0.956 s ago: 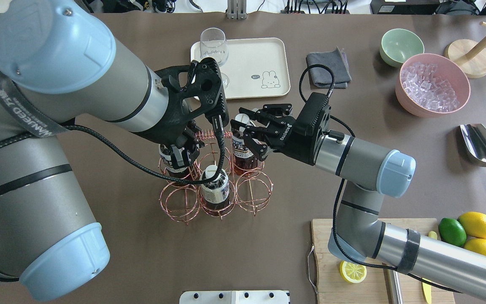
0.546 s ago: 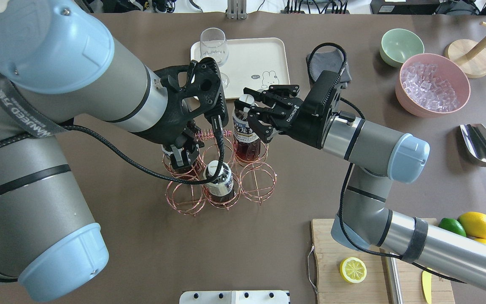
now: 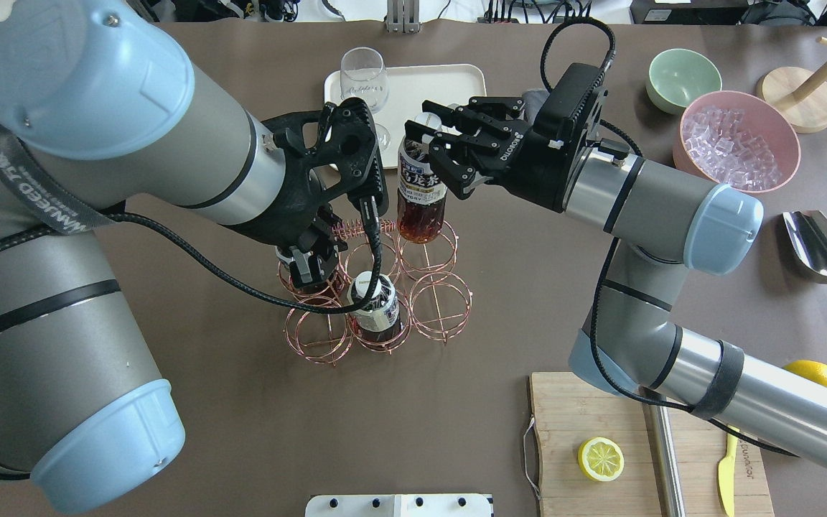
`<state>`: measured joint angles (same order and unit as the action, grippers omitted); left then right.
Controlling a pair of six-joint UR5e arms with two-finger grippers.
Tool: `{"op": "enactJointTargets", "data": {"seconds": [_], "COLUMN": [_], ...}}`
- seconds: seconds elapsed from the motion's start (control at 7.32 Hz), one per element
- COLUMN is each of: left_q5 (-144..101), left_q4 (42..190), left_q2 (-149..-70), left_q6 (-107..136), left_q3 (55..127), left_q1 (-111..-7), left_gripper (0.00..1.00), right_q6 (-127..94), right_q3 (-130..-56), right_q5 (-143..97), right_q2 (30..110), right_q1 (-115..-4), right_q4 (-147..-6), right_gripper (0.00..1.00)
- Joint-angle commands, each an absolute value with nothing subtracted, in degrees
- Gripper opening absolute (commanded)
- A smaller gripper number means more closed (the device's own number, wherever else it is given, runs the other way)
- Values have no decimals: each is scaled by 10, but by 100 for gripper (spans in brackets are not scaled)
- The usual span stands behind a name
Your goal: Take tea from basket to plate
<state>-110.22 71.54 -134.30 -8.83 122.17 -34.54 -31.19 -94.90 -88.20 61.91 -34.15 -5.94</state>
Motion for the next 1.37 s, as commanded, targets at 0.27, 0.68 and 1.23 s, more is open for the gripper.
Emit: {"op": "enactJointTargets", "data": {"seconds": [0.27,0.68,1.23], "left_q5": [-1103,-1103,-1095], "left_q4": [715,715,701], "left_q2": [-1343,-1339,-1339], "left_q6": [-89,-89,-94], "left_q3": [1222,1223,1230], "left_q1": [-345,-345,-373], "left_gripper": [0,0,0], "right_q6": [-326,-334,-353], "right_q3": [-962,-918,-754], "right_q5": [-933,-967,-921], "right_q2": [609,608,522], "right_q1": [-430,-492,-539], "right_q4": [-88,-94,-87], "right_gripper": [0,0,0]}}
